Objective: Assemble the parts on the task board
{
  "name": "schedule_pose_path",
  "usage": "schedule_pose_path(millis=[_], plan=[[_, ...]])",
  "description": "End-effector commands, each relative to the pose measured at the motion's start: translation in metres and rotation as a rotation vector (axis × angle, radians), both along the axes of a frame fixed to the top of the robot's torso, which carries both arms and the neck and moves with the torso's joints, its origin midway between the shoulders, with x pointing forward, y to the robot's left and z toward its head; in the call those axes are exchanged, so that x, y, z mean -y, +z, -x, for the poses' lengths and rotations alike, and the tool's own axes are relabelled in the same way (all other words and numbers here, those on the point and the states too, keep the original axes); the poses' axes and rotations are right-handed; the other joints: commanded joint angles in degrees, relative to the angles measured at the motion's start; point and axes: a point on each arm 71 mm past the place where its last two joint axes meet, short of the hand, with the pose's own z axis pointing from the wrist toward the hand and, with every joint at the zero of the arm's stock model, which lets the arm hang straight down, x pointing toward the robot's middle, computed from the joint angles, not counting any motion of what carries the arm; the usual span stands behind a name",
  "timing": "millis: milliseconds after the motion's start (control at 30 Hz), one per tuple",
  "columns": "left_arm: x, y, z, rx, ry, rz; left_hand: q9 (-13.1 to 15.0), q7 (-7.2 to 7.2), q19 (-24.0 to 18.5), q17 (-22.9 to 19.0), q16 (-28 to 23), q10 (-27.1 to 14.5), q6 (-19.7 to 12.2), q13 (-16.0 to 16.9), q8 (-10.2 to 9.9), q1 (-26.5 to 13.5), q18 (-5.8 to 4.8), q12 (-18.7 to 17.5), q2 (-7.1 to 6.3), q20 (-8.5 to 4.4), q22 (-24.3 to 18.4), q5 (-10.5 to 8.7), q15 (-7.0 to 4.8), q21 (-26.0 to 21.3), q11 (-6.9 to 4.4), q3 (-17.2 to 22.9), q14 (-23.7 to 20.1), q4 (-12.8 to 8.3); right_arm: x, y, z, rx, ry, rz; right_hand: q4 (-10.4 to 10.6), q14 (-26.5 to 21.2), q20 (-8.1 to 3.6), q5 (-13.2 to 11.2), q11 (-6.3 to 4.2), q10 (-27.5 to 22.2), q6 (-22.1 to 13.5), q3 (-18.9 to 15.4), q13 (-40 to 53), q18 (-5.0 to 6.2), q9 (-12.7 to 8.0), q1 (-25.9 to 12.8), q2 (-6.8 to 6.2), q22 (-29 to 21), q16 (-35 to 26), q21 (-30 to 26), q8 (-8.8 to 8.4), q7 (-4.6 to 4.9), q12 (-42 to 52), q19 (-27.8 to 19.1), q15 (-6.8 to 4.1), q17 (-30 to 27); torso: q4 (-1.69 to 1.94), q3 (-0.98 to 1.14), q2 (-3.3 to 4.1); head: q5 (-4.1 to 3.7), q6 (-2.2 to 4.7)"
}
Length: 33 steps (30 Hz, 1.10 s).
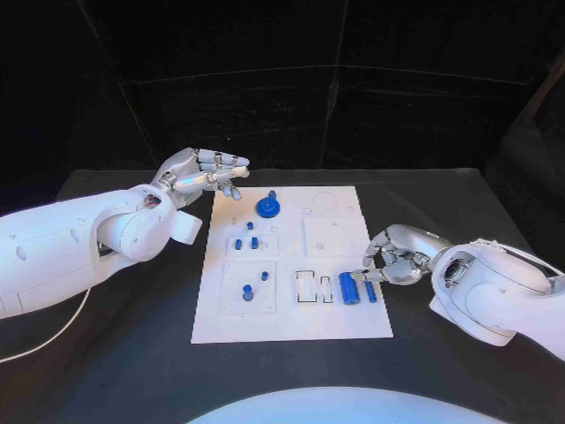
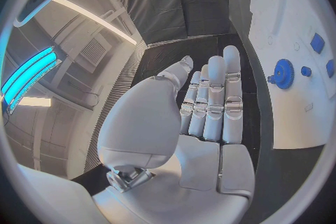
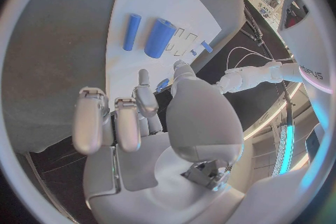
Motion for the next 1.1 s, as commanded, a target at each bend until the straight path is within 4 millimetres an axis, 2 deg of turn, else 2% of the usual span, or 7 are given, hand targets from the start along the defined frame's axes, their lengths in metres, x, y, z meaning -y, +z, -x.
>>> schedule_pose_path(millis=[33,300,800,1100], plan=[[0.001,0.001,0.0,0.005,-0.007,0.01,-0.1,-0.16,0.2,-0.1,0.0,-0.5,-0.4,0.1,0.3,0.0,1.12,0.3,0.43,0.15,-0.1,-0.07,0.04,-0.3,-0.06,-0.3,-0.4,0.0,-0.003,-0.001,0.001,-0.001,0.029,0.047,0.0,4.8,0.29,-0.4,-0.18,0.2,-0.1,-0.7,0.3,-1.11,0.4,0.3,-0.02,0.1,0.3,0.4,0.72,-0.24,0.4,0.4,0.26,9.5,-0.1,-0.05,0.04,0.16,-0.15],[0.001,0.001,0.0,0.004,-0.008,0.01,-0.1,-0.16,0.2,-0.1,0.0,-0.5,-0.4,0.1,0.3,0.0,1.12,0.3,0.43,0.15,-0.1,-0.07,0.04,-0.3,-0.06,-0.3,-0.4,0.0,-0.01,-0.008,0.004,-0.019,0.056,0.068,-0.1,4.9,0.13,-1.1,-0.4,0.5,-0.1,-1.5,1.0,-1.15,1.1,0.9,0.05,0.4,0.4,0.5,1.76,-0.48,0.6,0.4,0.07,9.7,0.05,-0.04,0.07,0.18,-0.46],[0.0,0.001,0.001,0.004,-0.009,0.011,-0.1,-0.18,0.2,-0.1,0.1,-0.5,-0.4,0.1,0.4,-0.1,1.13,0.4,0.53,0.16,-0.2,-0.06,0.04,-0.4,-0.08,-0.4,-0.4,0.1,-0.026,-0.023,0.002,-0.035,0.081,0.085,0.0,4.9,0.09,-1.6,-0.41,0.7,-0.5,-1.7,1.4,-1.22,1.3,1.2,0.57,0.7,0.4,0.7,2.03,-0.48,0.7,0.5,0.05,9.8,0.01,0.0,0.1,0.44,-0.54],[-0.001,0.001,0.001,0.002,-0.01,0.011,-0.1,-0.21,0.2,-0.1,0.1,-0.5,-0.4,0.1,0.4,0.0,1.14,0.4,0.55,0.16,-0.2,-0.05,0.03,-0.5,-0.1,-0.4,-0.4,0.1,-0.033,-0.036,0.002,-0.056,0.09,0.119,-0.2,4.8,0.08,-1.5,-0.41,0.6,-0.6,-1.7,1.3,-1.19,1.5,1.8,0.97,0.6,0.3,0.6,2.25,-0.48,0.6,0.4,0.05,9.6,0.0,-0.05,0.05,0.71,-0.87]])
